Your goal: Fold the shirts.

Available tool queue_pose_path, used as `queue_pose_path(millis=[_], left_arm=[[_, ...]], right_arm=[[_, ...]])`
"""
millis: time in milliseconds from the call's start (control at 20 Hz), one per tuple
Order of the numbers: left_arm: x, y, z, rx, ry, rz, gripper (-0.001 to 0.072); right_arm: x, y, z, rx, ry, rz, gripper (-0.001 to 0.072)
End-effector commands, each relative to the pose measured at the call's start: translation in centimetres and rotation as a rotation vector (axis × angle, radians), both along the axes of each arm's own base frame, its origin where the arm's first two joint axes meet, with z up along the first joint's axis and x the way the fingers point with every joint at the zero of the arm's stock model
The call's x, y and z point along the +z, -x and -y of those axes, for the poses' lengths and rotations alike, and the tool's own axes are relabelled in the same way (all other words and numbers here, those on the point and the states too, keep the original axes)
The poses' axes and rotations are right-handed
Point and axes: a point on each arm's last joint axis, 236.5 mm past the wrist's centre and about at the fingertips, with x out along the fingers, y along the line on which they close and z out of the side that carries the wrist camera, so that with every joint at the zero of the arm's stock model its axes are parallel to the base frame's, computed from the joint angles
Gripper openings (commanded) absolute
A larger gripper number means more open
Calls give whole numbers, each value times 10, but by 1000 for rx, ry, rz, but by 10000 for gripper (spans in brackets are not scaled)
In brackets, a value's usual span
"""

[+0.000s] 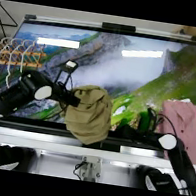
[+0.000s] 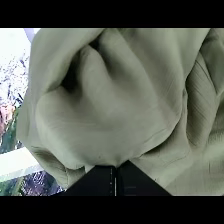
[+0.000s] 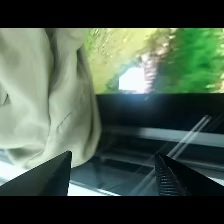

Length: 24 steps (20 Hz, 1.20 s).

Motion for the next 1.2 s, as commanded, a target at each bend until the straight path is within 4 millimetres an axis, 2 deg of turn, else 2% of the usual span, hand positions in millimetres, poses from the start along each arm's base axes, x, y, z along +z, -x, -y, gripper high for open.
queue_pose_path(millis=[0,150,300,350,400,450,500,650,700,800,850,900,950,1000,1100,1150], left_arm=[[-1,1,-1,1,-3,-3,54],[-1,1,-1,1,-4,-3,53],[-1,1,-1,1,-4,-3,54],[-1,0,-2,1,-7,0,53],[-1,-1,-3,1,-13,5,54],[-1,-3,-5,1,-23,13,54],[-1,-6,-8,0,-38,26,53],[7,-19,-25,13,-88,71,53],[17,-23,-29,12,-92,78,53],[57,-31,-31,-35,-88,137,53],[86,-35,-29,-60,-71,191,53],[123,-38,-27,-67,-33,260,53],[162,-39,-25,-60,20,335,53],[208,-35,-23,-58,88,427,53],[291,-14,-24,-71,216,590,53],[325,3,-26,-87,277,657,53]], right_arm=[[-13,-1,-38,22,-101,-28,626],[-30,3,-81,60,-172,-68,625],[-39,0,-99,86,-179,-92,625],[-41,-4,-102,86,-176,-102,602],[-42,-7,-105,91,-177,-112,408],[-40,-9,-108,101,-182,-117,139],[-34,-12,-112,126,-188,-100,67],[3,-27,-113,297,-153,53,67],[23,-36,-107,355,-124,120,67],[80,-61,-84,439,-40,301,67],[121,-77,-69,447,6,420,66],[166,-90,-56,430,40,547,67],[223,-99,-44,391,57,700,67],[282,-98,-35,357,68,860,67],[383,-75,-21,291,81,1139,67],[422,-58,-16,257,77,1249,67]])
